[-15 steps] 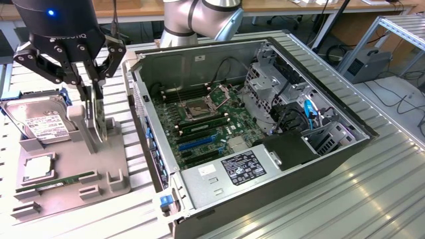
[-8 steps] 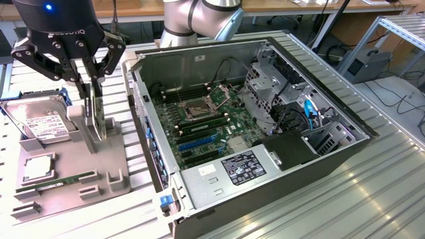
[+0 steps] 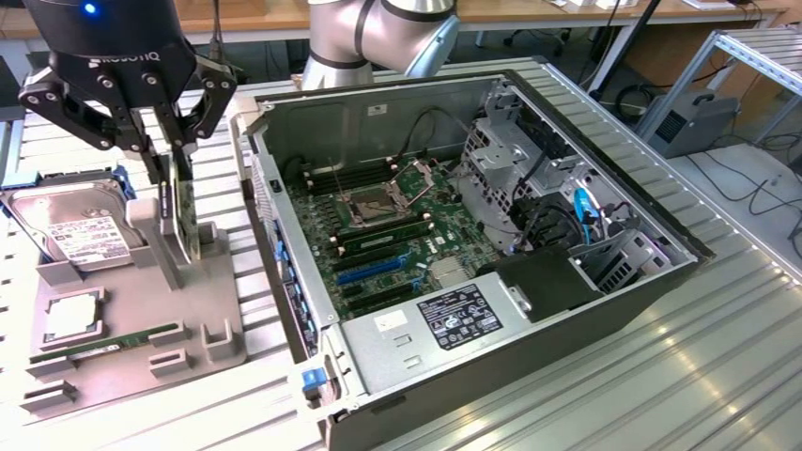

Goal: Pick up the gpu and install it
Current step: 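Pick up the gpu and move the gpu toward the slot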

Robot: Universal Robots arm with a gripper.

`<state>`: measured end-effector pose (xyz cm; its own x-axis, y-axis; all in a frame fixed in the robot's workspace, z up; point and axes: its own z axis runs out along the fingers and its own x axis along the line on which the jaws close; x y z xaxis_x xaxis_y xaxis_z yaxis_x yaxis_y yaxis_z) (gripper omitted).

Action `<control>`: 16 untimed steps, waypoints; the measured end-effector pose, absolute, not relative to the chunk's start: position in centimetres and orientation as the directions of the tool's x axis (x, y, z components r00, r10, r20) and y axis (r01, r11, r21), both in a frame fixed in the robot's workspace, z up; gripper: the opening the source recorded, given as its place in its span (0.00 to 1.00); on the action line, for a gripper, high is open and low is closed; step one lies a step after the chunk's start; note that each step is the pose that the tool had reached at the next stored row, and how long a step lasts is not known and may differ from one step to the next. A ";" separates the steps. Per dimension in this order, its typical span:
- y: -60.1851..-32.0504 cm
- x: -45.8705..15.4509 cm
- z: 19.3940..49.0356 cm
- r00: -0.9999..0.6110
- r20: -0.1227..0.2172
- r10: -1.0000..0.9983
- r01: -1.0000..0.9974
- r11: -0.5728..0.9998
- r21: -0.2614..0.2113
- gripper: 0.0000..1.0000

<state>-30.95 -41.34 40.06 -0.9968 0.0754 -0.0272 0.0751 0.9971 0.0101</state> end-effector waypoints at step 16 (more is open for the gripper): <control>-41.3 -30.9 40.5 -0.997 -0.027 0.075 0.075 0.997 0.010 0.27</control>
<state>-30.95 -41.34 40.50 -0.9968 0.0753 -0.0271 0.0751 0.9971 0.0100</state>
